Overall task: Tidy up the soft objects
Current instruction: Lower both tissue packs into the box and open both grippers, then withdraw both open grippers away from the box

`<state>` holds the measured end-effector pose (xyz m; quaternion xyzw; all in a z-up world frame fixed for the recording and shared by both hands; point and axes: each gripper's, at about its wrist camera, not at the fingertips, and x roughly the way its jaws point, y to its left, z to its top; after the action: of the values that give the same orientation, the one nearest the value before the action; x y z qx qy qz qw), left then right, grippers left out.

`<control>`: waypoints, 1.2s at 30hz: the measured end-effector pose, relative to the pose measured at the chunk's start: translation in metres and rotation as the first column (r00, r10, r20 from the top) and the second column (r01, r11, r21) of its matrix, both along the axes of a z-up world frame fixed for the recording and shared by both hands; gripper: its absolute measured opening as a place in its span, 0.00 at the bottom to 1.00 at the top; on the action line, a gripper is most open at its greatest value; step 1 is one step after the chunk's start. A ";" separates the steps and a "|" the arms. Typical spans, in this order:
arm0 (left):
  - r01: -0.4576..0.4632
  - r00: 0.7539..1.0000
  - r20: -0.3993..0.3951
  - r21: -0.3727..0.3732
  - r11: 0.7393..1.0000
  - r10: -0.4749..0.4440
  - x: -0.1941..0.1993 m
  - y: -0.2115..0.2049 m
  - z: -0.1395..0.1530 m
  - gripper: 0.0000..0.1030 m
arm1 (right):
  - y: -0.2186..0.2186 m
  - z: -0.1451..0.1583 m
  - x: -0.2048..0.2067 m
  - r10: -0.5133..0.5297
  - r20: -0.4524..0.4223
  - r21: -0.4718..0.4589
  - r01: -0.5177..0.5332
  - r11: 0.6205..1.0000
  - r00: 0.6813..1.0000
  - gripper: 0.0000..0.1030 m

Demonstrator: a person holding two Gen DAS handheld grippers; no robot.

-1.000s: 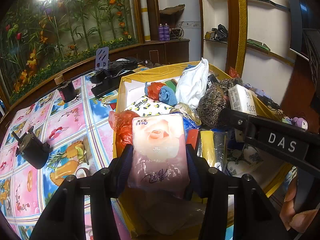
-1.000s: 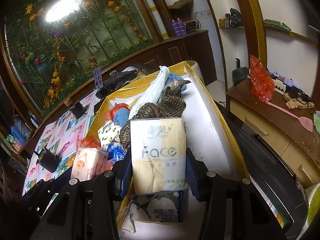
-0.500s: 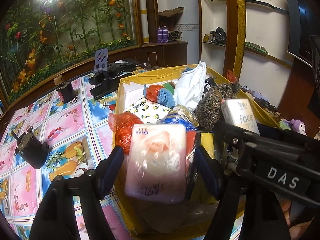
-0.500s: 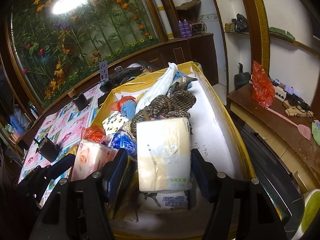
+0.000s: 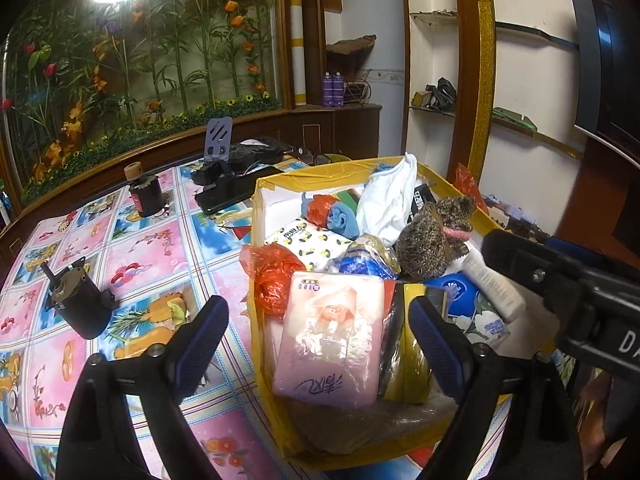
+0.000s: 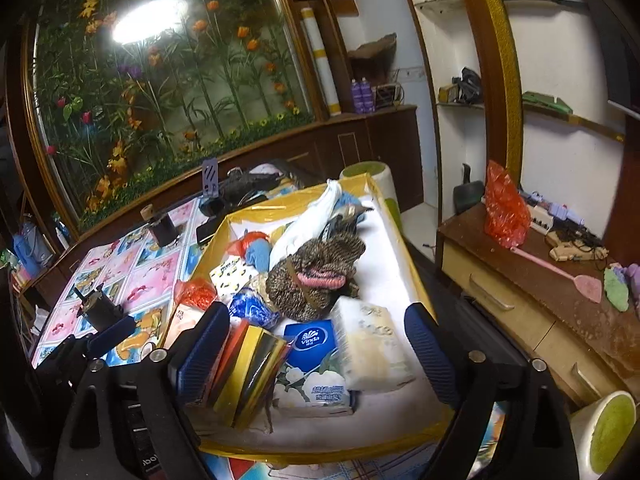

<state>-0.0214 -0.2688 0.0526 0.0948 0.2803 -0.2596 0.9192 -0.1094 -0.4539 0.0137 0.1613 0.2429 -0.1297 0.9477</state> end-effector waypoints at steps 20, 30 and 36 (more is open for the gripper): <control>-0.016 0.998 -0.064 0.044 0.999 0.019 -0.001 0.038 0.010 0.96 | 0.012 -0.001 -0.014 -0.038 -0.016 -0.058 0.037 0.998 0.999 0.99; 0.013 0.993 -0.118 0.017 1.000 -0.011 0.003 0.041 0.011 0.97 | 0.011 -0.001 -0.017 -0.013 0.019 -0.053 0.014 0.998 1.000 0.99; -0.016 0.993 -0.117 0.021 1.000 0.019 0.008 0.048 0.014 0.97 | 0.017 -0.002 -0.017 0.051 0.062 -0.099 -0.045 0.994 0.997 0.99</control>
<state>-0.0139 -0.2212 0.0670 0.0862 0.3373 -0.2539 0.9024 -0.1268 -0.4366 0.0120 0.1129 0.2095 -0.1133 0.9646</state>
